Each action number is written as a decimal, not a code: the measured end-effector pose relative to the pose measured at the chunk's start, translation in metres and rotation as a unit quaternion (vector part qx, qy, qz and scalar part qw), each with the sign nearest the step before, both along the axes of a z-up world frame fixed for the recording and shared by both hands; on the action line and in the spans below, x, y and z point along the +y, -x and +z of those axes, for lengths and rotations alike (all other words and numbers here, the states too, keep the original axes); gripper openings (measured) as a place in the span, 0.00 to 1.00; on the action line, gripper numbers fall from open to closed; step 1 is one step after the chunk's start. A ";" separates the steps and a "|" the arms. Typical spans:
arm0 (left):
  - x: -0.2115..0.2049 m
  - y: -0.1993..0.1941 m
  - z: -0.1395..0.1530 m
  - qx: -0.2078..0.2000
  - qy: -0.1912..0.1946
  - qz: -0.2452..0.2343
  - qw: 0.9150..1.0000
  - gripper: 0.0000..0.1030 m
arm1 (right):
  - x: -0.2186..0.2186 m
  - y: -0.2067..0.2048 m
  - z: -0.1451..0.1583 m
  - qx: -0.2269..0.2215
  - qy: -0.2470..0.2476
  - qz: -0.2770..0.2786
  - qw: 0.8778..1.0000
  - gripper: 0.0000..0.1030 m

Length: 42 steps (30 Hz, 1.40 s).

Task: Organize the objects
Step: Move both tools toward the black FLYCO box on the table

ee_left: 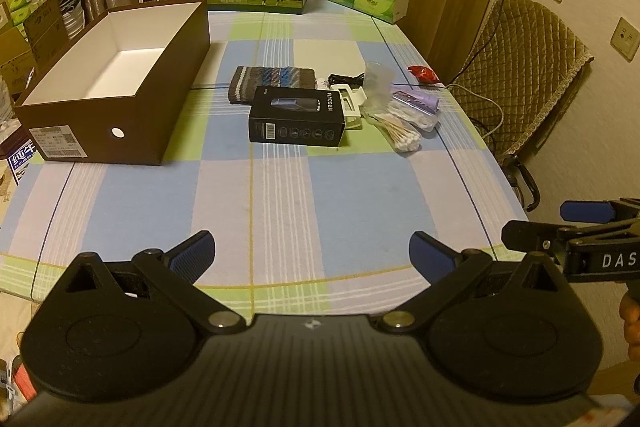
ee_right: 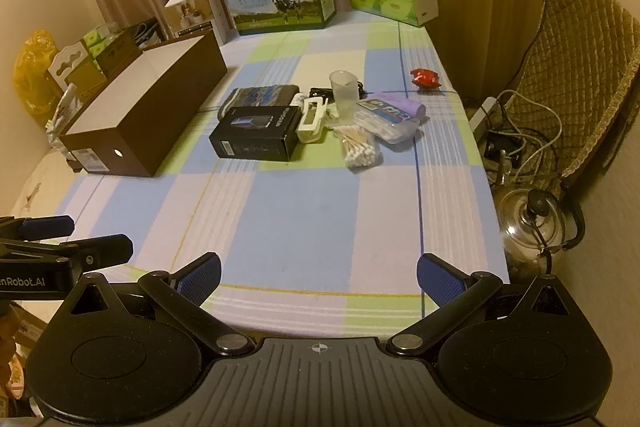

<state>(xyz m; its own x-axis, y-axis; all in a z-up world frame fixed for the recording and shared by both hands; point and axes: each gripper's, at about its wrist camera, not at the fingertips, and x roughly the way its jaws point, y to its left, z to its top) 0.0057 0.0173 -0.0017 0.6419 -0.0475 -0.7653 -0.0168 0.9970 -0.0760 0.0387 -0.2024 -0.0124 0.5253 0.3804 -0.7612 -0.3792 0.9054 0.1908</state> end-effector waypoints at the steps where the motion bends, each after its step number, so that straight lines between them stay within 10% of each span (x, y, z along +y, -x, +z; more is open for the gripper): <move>1: 0.001 -0.001 0.000 0.000 0.000 0.000 1.000 0.99 | 0.000 -0.001 0.000 0.000 0.000 0.000 1.000 0.98; 42: 0.066 -0.115 -0.010 0.028 0.009 -0.054 0.998 0.99 | 0.075 -0.091 -0.017 0.031 -0.013 -0.020 0.999 0.98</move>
